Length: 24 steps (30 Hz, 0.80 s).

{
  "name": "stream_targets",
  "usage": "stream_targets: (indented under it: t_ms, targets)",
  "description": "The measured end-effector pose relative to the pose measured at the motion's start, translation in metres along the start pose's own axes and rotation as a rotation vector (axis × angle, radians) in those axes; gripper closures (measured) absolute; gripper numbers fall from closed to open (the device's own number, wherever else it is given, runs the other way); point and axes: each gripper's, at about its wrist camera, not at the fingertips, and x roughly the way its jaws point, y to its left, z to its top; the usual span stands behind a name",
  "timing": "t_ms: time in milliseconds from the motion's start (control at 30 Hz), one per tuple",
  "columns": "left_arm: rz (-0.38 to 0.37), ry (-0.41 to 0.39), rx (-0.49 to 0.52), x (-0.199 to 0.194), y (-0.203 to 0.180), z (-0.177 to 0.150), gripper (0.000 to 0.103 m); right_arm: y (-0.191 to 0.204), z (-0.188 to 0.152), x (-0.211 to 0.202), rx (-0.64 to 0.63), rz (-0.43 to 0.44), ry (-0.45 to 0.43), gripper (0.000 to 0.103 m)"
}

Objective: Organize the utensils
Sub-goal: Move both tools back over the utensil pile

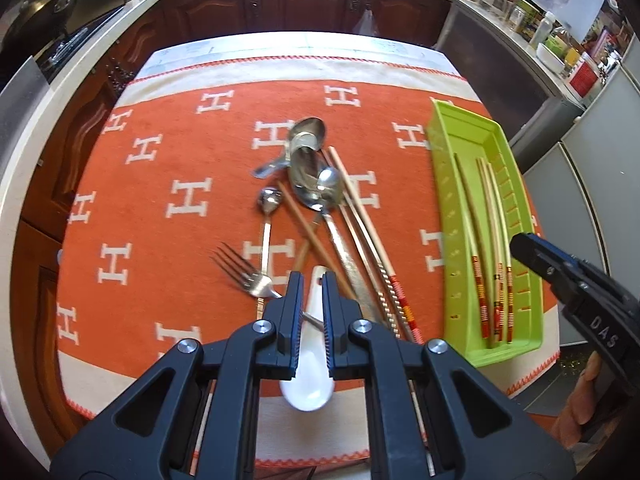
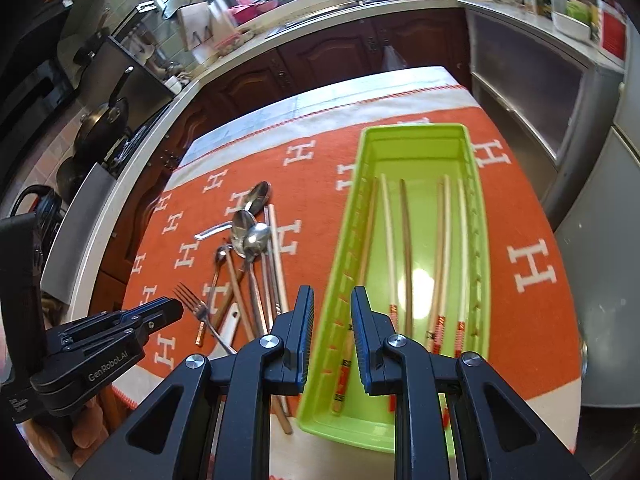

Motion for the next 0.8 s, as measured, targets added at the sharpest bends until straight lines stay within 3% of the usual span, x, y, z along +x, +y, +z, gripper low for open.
stream_targets:
  t_ms: [300,433,800]
  targets:
    - [0.061,-0.038,-0.047,-0.016,0.053,0.031,0.096,0.036,0.040,0.007,-0.074,0.051,0.012,0.084]
    - [0.066,-0.049,-0.096,-0.017,0.079,0.040,0.096,0.057,0.060,0.023,-0.103,0.074,0.036,0.077]
    - [-0.010,0.030,-0.163,0.022,0.103,0.041,0.096,0.097,0.073,0.096,-0.149,0.114,0.172,0.076]
